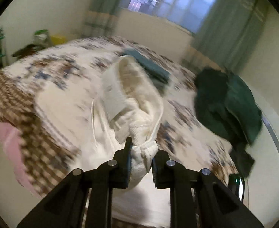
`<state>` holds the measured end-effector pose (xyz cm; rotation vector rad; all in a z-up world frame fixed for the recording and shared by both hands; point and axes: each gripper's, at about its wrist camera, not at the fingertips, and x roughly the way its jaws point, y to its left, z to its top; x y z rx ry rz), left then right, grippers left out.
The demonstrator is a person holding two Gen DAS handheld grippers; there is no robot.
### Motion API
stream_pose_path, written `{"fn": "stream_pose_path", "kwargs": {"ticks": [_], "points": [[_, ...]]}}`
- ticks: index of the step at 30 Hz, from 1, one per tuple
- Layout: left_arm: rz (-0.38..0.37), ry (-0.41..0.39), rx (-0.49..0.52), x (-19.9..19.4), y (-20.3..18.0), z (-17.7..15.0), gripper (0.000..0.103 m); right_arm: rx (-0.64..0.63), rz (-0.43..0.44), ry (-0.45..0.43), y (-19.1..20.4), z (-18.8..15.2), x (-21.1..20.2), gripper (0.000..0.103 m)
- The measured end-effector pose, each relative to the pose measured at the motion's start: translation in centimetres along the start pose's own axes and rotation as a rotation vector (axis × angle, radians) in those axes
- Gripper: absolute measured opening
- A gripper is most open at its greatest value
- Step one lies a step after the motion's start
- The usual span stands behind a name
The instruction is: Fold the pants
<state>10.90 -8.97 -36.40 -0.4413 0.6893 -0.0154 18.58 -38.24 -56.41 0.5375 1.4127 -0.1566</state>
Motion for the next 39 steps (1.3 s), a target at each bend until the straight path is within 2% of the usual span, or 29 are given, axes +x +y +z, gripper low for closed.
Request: {"fn": "stream_pose_path", "kwargs": {"ticks": [4,7,9,11,13,14,15,16,17,20,22,24,26,27,30,31,32,33,35,39], "points": [[-0.062,0.121,0.084,3.9,-5.8,-5.8,0.014,0.068,-0.051,-0.008,-7.3,-0.1,-1.0,0.068],[-0.071,0.233,0.173,7.6,-9.2,-10.7,0.015,0.115,-0.073,-0.001,-11.9,-0.1,-1.4,0.068],[-0.027,0.325,0.232,9.9,-11.0,-13.7,0.018,0.131,-0.080,0.002,-14.1,0.0,-1.6,0.068],[0.032,0.379,0.257,10.8,-11.9,-14.9,0.018,0.156,-0.058,0.002,-16.6,0.1,-2.3,0.078],[0.023,0.377,0.248,10.2,-12.5,-14.9,0.033,0.169,-0.023,0.000,-18.0,0.2,-2.7,0.080],[-0.011,0.383,0.223,9.8,-12.6,-14.3,0.045,0.170,-0.008,-0.001,-18.4,0.3,-2.9,0.080],[-0.028,0.383,0.215,9.4,-12.8,-13.6,0.072,0.165,0.020,-0.007,-18.8,0.5,-3.1,0.080],[-0.032,0.384,0.220,9.1,-13.1,-13.3,0.086,0.159,0.041,-0.011,-18.8,0.6,-3.2,0.081],[-0.031,0.383,0.220,8.7,-13.2,-12.4,0.095,0.152,0.066,-0.015,-18.6,0.8,-3.2,0.084],[0.000,0.363,0.200,8.0,-11.9,-10.0,0.095,0.127,0.201,-0.014,-16.6,2.1,-2.1,0.088],[0.059,0.350,0.203,8.2,-9.9,-8.2,0.095,0.106,0.304,0.011,-14.5,3.2,-0.4,0.089],[0.142,0.349,0.210,8.7,-7.3,-6.5,0.095,0.071,0.388,0.034,-12.1,4.5,1.8,0.093],[0.223,0.333,0.208,9.1,-4.0,-4.6,0.095,0.051,0.428,0.053,-10.0,5.8,4.5,0.095],[0.263,0.333,0.214,9.5,-2.6,-3.9,0.095,0.045,0.421,0.079,-9.0,6.6,6.4,0.095],[0.350,0.331,0.240,10.4,0.9,-2.4,0.095,0.119,0.496,0.158,-8.4,7.4,9.5,0.095],[0.368,0.337,0.240,10.7,1.9,-1.9,0.095,0.135,0.529,0.145,-8.4,7.3,9.4,0.082],[0.373,0.337,0.237,10.8,2.5,-1.6,0.095,0.130,0.567,0.120,-8.2,7.3,9.1,0.037],[0.381,0.336,0.236,10.9,3.0,-1.3,0.095,0.115,0.569,0.111,-7.7,7.1,8.6,0.021],[0.383,0.345,0.228,11.6,3.5,-1.2,0.095,0.071,0.537,0.064,-6.7,6.6,7.1,0.012],[0.368,0.407,0.182,13.7,3.5,-1.7,0.095,0.140,0.569,0.024,-7.6,6.1,4.1,0.011]]}}
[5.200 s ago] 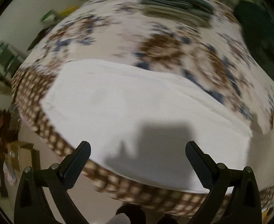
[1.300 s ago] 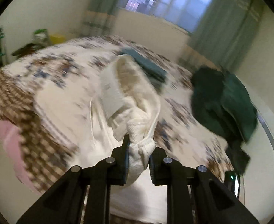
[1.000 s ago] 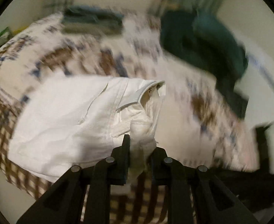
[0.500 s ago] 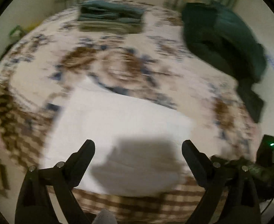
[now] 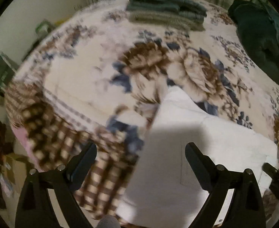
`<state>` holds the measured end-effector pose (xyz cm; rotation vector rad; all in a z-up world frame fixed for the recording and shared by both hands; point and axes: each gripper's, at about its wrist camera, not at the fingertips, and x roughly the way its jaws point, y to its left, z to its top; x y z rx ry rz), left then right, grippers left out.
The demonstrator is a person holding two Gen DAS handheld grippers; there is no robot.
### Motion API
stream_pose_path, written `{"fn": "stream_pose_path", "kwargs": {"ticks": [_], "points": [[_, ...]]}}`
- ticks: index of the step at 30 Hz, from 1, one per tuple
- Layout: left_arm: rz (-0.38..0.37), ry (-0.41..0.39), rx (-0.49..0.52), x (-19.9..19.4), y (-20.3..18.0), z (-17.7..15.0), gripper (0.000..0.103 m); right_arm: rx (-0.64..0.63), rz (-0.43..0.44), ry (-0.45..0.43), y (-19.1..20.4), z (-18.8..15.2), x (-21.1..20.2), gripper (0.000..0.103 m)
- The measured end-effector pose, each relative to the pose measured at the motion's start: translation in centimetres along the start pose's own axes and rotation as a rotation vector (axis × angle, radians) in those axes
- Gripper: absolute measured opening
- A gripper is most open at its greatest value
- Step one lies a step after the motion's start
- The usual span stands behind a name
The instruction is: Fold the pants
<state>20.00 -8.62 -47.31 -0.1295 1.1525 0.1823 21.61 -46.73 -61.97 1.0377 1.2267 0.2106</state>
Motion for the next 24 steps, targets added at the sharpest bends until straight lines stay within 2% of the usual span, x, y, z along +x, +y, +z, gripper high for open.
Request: {"fn": "stream_pose_path", "kwargs": {"ticks": [4,7,10,12,15,18,20,22,24], "points": [[-0.050,0.020,0.041,1.6,-2.6,0.8,0.095,-0.012,-0.088,-0.030,-1.4,0.7,-2.3,0.011],[-0.053,0.028,0.083,3.4,-4.6,2.3,0.095,0.021,-0.132,-0.007,-3.8,1.8,-2.4,0.011],[-0.040,0.094,0.088,7.1,-5.3,4.0,0.097,0.018,-0.182,0.003,-5.4,2.0,-1.7,0.011],[-0.075,0.138,0.063,9.2,-4.9,4.8,0.103,0.016,-0.219,0.005,-6.4,2.3,-1.2,0.011],[-0.144,0.199,0.029,11.4,-4.0,5.4,0.103,0.035,-0.226,0.017,-7.5,2.9,-0.3,0.011],[-0.123,0.167,0.105,10.2,-4.3,5.5,0.103,0.094,-0.179,0.054,-8.1,3.4,-0.1,0.029],[-0.116,0.130,0.148,8.0,-4.2,5.3,0.103,0.122,-0.160,0.040,-7.8,3.1,-1.2,0.054],[-0.152,0.101,0.146,5.7,-3.2,4.5,0.103,0.132,-0.139,-0.022,-7.1,1.5,-3.9,0.065],[-0.205,0.106,0.107,3.5,-1.6,3.0,0.103,0.149,-0.120,-0.054,-6.3,-1.0,-5.6,0.068]]}}
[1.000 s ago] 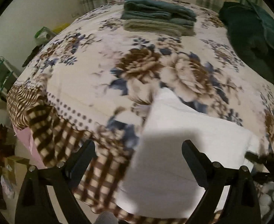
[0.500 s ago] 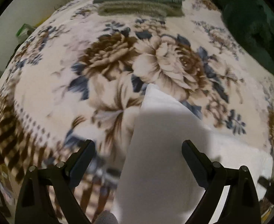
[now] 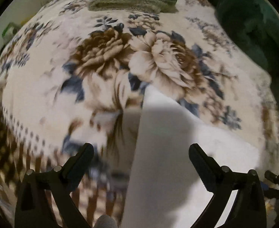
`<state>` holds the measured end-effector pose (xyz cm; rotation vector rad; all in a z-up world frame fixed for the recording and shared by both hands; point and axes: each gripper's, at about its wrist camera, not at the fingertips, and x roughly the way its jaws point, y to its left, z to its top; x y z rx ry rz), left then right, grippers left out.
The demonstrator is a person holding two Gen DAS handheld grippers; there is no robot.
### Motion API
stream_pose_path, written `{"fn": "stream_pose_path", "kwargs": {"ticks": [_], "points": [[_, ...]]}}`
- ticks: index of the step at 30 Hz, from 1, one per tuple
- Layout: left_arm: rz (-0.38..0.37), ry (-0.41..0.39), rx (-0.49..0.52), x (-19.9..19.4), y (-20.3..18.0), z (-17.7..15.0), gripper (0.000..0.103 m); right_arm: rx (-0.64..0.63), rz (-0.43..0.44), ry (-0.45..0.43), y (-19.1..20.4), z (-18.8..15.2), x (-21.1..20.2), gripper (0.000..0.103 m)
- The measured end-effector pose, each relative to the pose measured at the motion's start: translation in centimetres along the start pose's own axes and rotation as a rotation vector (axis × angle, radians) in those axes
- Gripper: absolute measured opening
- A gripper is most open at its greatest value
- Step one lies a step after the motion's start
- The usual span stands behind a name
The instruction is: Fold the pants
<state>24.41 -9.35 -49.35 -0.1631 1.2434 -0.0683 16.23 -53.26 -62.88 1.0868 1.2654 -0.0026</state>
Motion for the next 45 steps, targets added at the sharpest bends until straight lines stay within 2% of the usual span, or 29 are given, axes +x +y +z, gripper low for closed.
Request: {"fn": "stream_pose_path", "kwargs": {"ticks": [2,5,8,10,13,14,17,24,26,28,29,32,38,43,45], "points": [[-0.038,0.024,-0.036,-0.9,0.8,-1.8,0.103,0.039,0.032,0.017,-0.1,-2.5,-0.4,0.070],[-0.071,0.085,-0.063,-0.5,1.4,-4.1,0.103,0.126,0.088,0.083,-0.5,-6.9,1.3,0.070],[-0.096,0.154,-0.060,1.2,1.8,-6.0,0.103,0.215,0.096,0.145,-1.2,-10.5,5.8,0.070],[-0.110,0.188,-0.058,2.5,2.1,-6.7,0.103,0.253,0.117,0.140,-1.7,-11.5,8.6,0.070],[-0.149,0.220,-0.043,3.8,2.5,-7.3,0.103,0.278,0.164,0.072,-2.4,-11.7,10.5,0.070],[-0.161,0.224,-0.039,4.2,2.6,-7.3,0.103,0.300,0.206,0.043,-2.5,-11.7,10.9,0.070],[-0.201,0.224,-0.026,4.7,2.7,-7.0,0.103,0.320,0.256,-0.039,-1.7,-11.3,11.3,0.070],[-0.273,0.211,-0.048,6.1,2.8,-6.3,0.101,0.329,0.241,-0.089,-0.6,-10.3,13.1,0.071],[-0.300,0.203,-0.058,6.0,2.9,-5.9,0.100,0.289,0.221,-0.120,0.7,-10.6,12.2,0.056],[-0.346,0.182,-0.062,5.5,2.8,-5.6,0.069,0.264,0.220,-0.156,1.9,-10.9,11.1,0.050],[-0.395,0.185,-0.053,5.2,2.4,-5.4,0.043,0.255,0.210,-0.166,2.4,-10.8,10.5,0.048],[-0.403,0.152,-0.015,3.7,1.5,-4.9,0.024,0.225,0.177,-0.200,4.3,-10.8,9.2,0.045],[-0.506,0.115,-0.024,-0.6,2.0,-2.5,0.021,0.158,0.159,-0.258,8.3,-10.7,4.1,0.042],[-0.538,0.068,-0.008,-5.5,3.3,0.8,0.021,0.087,0.186,-0.276,15.5,-10.3,1.7,0.042],[-0.534,0.034,-0.008,-7.7,4.0,3.3,0.021,0.047,0.207,-0.278,18.9,-9.5,1.3,0.042]]}}
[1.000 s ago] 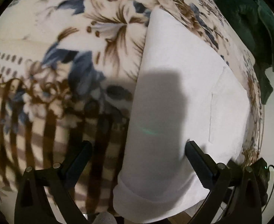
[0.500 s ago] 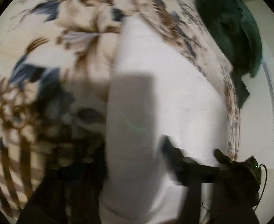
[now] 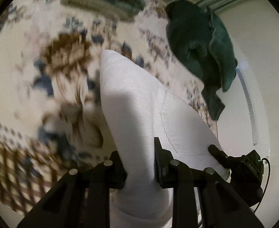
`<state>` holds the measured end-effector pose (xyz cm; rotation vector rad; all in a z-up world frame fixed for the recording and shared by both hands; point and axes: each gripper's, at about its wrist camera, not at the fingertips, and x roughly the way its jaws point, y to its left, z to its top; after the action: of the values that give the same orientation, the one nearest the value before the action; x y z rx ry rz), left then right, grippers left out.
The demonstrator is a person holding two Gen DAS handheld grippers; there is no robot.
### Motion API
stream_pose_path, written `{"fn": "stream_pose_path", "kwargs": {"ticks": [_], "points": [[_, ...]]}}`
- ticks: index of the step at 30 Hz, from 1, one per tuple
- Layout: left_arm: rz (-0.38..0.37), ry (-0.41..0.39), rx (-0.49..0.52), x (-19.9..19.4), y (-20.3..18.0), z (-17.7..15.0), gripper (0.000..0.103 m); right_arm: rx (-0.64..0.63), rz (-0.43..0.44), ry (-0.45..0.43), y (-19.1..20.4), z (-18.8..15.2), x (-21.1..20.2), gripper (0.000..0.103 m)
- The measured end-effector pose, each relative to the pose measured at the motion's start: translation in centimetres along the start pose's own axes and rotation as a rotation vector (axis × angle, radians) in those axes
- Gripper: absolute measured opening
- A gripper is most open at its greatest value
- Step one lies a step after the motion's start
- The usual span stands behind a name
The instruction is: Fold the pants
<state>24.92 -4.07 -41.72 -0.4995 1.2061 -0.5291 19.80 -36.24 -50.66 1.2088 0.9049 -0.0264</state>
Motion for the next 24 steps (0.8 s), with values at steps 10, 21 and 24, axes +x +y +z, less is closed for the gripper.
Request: {"fn": "stream_pose_path", "kwargs": {"ticks": [10,21,24], "points": [[0.061,-0.167,-0.003,-6.3,-0.2,17.2,0.021,-0.118,0.145,0.019,18.3,7.8,9.7,0.042],[0.143,-0.275,0.001,-2.7,6.6,42.3,0.021,-0.245,0.231,0.022,34.6,21.5,32.9,0.042],[0.175,-0.259,-0.008,-0.4,9.4,46.8,0.021,-0.269,0.211,0.038,36.0,24.0,39.1,0.042]]}}
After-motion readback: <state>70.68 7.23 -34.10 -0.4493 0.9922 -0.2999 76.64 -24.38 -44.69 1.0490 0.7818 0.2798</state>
